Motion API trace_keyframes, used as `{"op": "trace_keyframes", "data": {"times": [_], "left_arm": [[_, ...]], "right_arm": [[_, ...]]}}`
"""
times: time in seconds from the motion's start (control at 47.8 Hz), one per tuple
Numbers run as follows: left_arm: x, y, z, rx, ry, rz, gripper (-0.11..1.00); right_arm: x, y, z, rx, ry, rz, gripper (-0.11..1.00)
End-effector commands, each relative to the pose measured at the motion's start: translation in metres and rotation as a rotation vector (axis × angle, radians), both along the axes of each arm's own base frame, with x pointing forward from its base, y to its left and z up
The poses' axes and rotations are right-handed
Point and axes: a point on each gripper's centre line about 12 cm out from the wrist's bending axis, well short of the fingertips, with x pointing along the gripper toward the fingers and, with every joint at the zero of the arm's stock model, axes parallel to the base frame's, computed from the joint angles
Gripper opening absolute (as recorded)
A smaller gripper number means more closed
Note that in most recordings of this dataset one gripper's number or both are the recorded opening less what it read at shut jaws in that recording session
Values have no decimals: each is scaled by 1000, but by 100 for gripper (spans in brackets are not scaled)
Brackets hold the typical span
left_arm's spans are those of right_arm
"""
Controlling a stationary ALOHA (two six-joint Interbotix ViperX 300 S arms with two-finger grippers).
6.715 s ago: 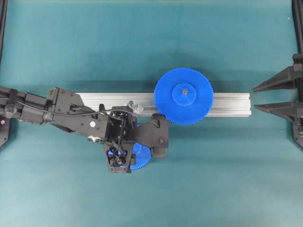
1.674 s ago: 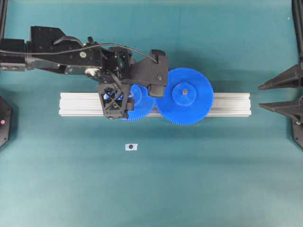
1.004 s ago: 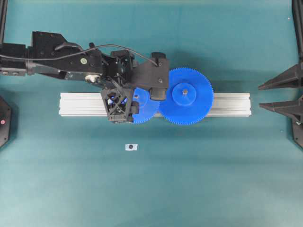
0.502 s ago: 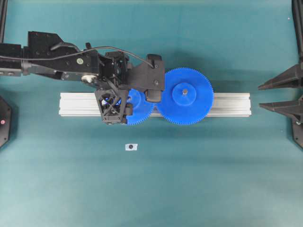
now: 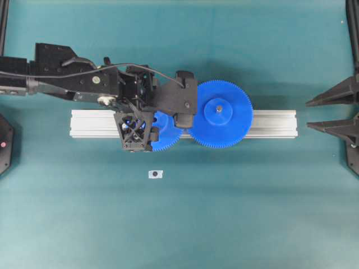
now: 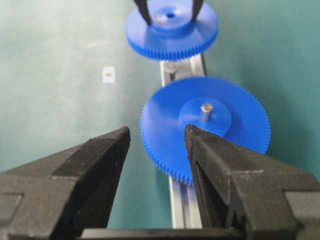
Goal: Insert the small gear onto the shaft.
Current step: 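Align the gear bore with the shaft and push it on, meshing teeth, then open the left gripper and retract it left away from the gear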
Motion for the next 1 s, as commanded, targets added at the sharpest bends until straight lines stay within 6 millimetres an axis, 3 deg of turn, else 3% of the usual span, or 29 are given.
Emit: {"op": "trace_keyframes", "data": {"times": [0.0, 0.377, 0.983], "left_arm": [[4, -3, 8, -1, -32, -8, 71], [7, 12, 12, 4, -49, 21, 71], [6, 12, 23, 2, -43, 24, 71]], "right_arm": [[2, -1, 4, 5, -9, -8, 60], [2, -2, 4, 4, -12, -14, 60], [1, -2, 5, 5, -14, -15, 60]]}}
